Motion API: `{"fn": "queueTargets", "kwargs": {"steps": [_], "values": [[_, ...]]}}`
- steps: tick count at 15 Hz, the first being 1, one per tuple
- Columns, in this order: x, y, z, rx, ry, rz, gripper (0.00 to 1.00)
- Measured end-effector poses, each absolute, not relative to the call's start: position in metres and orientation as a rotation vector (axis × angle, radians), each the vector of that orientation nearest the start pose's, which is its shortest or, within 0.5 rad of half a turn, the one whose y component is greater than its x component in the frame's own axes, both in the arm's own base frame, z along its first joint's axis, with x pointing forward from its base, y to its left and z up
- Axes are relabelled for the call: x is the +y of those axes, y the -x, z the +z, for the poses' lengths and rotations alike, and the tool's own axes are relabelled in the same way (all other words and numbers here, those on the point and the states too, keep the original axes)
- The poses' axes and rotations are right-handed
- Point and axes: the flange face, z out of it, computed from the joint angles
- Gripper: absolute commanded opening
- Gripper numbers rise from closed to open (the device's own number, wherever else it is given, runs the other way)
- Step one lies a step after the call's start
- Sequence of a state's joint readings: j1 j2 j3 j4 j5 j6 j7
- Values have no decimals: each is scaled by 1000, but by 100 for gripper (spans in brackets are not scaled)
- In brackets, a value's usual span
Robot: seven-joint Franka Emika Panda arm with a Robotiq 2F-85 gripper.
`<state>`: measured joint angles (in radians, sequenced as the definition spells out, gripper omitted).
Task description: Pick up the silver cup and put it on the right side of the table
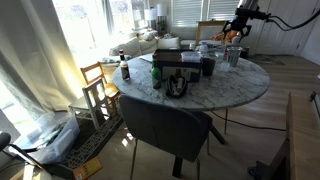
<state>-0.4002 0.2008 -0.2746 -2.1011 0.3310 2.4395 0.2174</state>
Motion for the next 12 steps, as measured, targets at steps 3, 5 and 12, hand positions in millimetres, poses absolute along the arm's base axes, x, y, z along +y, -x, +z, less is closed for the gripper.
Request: {"fn": "queueTargets", "kwargs": {"steps": [3,5,12], "values": [[-349,-460,359,1400,2656,-222,100],[-338,-459,370,1257,2735,-215,100],[-275,-451,427,732,2947,-177,100]]}}
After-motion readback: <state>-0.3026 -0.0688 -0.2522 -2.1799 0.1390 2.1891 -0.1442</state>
